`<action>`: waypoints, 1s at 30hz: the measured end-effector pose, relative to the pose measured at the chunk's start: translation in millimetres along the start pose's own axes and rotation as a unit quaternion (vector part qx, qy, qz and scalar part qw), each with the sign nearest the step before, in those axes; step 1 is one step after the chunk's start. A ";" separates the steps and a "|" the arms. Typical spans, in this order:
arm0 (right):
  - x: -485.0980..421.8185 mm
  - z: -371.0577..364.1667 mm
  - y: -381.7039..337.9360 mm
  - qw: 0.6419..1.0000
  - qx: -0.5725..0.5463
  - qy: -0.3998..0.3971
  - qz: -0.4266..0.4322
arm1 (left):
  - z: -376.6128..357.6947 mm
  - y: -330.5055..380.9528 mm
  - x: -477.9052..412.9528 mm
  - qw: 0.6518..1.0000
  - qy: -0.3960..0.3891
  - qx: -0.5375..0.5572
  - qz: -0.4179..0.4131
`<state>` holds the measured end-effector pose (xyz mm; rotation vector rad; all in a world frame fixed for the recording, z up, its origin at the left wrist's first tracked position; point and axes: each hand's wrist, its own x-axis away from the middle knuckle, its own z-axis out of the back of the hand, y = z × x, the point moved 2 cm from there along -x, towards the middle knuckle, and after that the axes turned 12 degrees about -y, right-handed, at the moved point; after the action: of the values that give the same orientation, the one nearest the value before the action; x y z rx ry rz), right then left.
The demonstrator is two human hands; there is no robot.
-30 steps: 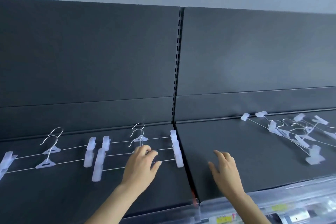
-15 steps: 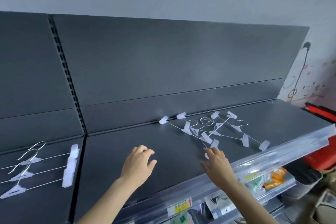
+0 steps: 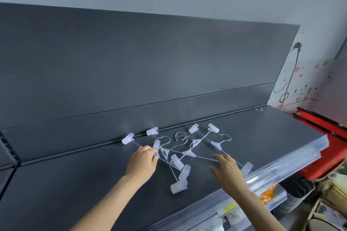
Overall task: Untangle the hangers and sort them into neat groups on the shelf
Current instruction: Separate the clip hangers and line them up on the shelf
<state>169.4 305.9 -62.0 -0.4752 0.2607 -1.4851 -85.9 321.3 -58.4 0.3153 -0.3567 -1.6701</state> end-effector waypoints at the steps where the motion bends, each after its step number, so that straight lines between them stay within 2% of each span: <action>1: -10.5 2.7 3.8 1.000 -0.003 -0.001 -0.003 | -1.8 -0.7 -11.1 1.000 -0.004 -0.004 0.012; 7: -67.9 5.4 -5.8 0.999 -0.016 -0.044 0.020 | -10.2 -5.0 -65.4 0.995 -0.049 -0.053 0.065; 10: -85.1 -2.2 -30.3 0.992 -0.106 -0.057 0.043 | -17.1 -2.3 -77.8 0.992 -0.072 -0.060 0.082; 16: -116.6 -18.3 -67.6 0.967 -0.233 -0.101 0.022 | -19.2 0.5 -79.8 0.985 -0.111 -0.004 0.129; 19: -123.2 -18.5 -68.4 0.944 -0.308 -0.115 0.009 | -14.3 -3.0 -73.6 0.985 -0.113 -0.023 0.132; 24: -127.9 -5.8 -57.4 0.890 -0.441 -0.116 -0.001 | -1.4 -17.3 -54.3 0.983 -0.065 0.035 0.170; 27: -122.9 -3.9 -61.9 0.881 -0.453 -0.133 0.021 | 1.5 -21.1 -44.6 0.980 0.003 0.124 0.157; 30: -118.6 -6.2 -73.8 0.889 -0.433 -0.146 0.044 | 13.4 -18.6 -39.5 0.962 0.074 0.226 0.133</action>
<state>91.4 421.1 -48.1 -1.3719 0.7001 -1.1233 -103.2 363.3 -53.7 0.6975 -0.6395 -1.2811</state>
